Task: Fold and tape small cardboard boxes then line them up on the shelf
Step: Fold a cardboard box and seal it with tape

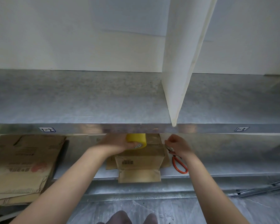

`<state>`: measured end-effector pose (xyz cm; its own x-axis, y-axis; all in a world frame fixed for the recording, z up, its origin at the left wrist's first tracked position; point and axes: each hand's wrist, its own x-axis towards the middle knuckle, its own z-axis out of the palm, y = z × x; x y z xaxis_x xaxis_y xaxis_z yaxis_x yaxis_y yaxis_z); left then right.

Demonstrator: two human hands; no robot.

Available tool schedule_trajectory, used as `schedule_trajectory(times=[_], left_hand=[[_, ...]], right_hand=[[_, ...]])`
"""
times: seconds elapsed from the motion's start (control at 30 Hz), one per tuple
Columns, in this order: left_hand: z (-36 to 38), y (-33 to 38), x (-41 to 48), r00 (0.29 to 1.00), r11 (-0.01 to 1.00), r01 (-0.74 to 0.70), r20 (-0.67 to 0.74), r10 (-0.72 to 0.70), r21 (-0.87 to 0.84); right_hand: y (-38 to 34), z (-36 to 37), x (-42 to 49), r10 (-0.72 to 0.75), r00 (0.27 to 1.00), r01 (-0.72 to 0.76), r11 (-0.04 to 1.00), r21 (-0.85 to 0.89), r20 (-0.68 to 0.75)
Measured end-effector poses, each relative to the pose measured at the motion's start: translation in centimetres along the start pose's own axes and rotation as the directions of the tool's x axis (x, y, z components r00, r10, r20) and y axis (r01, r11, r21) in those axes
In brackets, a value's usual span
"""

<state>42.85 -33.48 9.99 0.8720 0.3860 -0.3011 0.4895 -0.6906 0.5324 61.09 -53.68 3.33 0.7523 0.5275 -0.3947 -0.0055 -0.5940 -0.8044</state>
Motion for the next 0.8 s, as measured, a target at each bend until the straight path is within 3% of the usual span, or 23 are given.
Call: schedule_trajectory(times=[0.2,0.33,0.6,0.8], left_hand=[[0.8,1.2,0.2,0.998,0.997,-0.054,-0.036,0.052,-0.052],[1.1,1.1,0.3,0.997,0.994,-0.057,-0.052,0.053,-0.091],[1.1,0.8,0.3,0.998,0.989,-0.034,-0.053,0.027,-0.144],[0.9,1.2,0.1,0.997,0.987,-0.051,-0.062,0.042,-0.154]], right_hand=[[1.5,0.1,1.0,0.023,0.999,-0.025,0.998,0.057,0.030],[2.8,2.0,1.7,0.092,0.994,-0.102,0.970,0.223,0.052],[4.6,4.6,1.4,0.216,0.974,-0.161,0.872,0.462,-0.070],[3.6,4.8,1.8,0.227,0.973,-0.174,0.828,0.533,-0.035]])
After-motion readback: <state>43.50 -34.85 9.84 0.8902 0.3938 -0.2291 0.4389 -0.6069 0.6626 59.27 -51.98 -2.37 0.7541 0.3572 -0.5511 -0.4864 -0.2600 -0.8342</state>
